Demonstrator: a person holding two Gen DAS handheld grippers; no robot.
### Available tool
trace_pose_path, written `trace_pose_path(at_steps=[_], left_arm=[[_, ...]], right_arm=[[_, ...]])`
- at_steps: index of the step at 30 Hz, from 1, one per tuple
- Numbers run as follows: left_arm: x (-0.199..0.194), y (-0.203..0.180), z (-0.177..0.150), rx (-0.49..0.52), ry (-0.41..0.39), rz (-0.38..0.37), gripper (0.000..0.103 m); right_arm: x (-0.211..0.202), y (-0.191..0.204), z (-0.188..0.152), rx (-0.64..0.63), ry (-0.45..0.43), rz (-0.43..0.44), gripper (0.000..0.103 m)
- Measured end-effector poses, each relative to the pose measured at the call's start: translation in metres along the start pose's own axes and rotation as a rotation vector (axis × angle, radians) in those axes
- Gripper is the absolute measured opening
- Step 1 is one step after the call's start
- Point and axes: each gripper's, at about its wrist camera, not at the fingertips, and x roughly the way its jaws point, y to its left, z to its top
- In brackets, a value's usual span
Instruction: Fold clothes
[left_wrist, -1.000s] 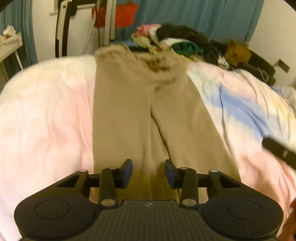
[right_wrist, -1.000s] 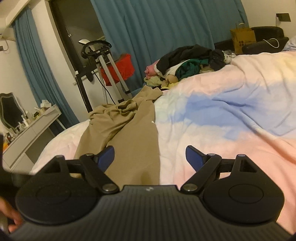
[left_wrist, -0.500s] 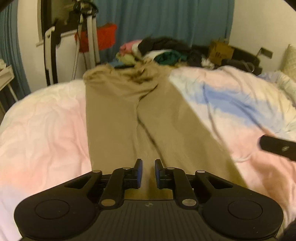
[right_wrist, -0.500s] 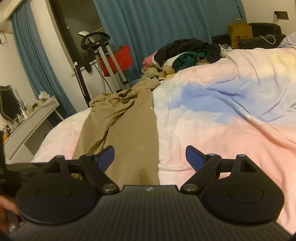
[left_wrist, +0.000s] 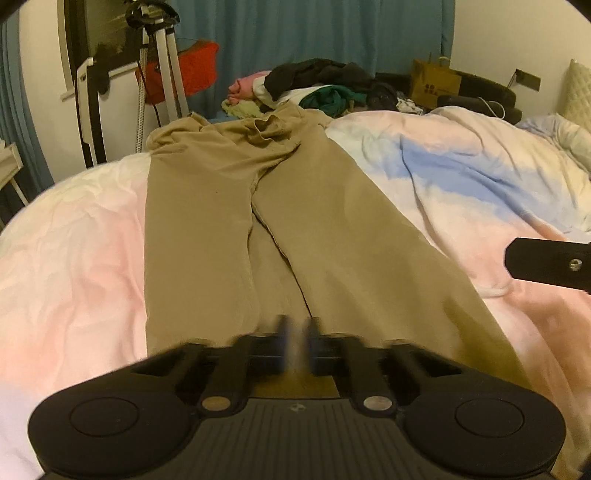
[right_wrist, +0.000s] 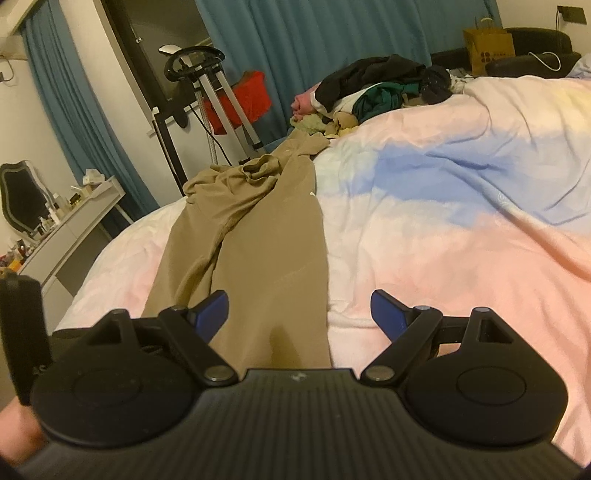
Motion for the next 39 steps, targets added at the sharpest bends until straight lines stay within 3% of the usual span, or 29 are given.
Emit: trace_pose_path(at_steps=[11,17,21,23,24,26,28,32,36,39], left_arm=[[-0.035,-0.002,0.010,-0.002,-0.106,-0.056,0.000],[-0.019,-0.007,0.003,-0.023,-0.081,-0.125,0.001],[-0.019,0.012,-0.003,-0.171,0.029,-0.206,0.015],[-0.024,0.024,-0.007,-0.258,0.078,-0.239,0.033],[-0.031,0.033,-0.012,-0.320,0.095,-0.252,0.036],[-0.045,0.051,-0.024,-0.434,0.131,-0.255,0.061],[-0.060,0.067,-0.037,-0.514,0.170,-0.249,0.070],[-0.086,0.088,-0.065,-0.616,0.183,-0.176,0.075],[-0.089,0.108,-0.081,-0.743,0.205,-0.114,0.077],[-0.069,0.116,-0.090,-0.816,0.317,-0.151,0.075]], right_arm=[[0.002,-0.001,-0.001,0.007,0.021,-0.010,0.085],[0.004,-0.004,-0.002,0.018,0.042,-0.013,0.085],[0.009,-0.018,-0.004,0.095,0.111,0.036,0.085],[0.008,-0.029,-0.008,0.167,0.145,0.069,0.085],[0.007,-0.033,-0.010,0.203,0.159,0.084,0.085],[0.004,-0.040,-0.015,0.263,0.194,0.110,0.085],[0.002,-0.046,-0.022,0.317,0.240,0.139,0.085],[0.003,-0.057,-0.035,0.430,0.345,0.174,0.084],[0.001,-0.069,-0.048,0.534,0.397,0.182,0.084],[0.000,-0.064,-0.053,0.512,0.447,0.192,0.084]])
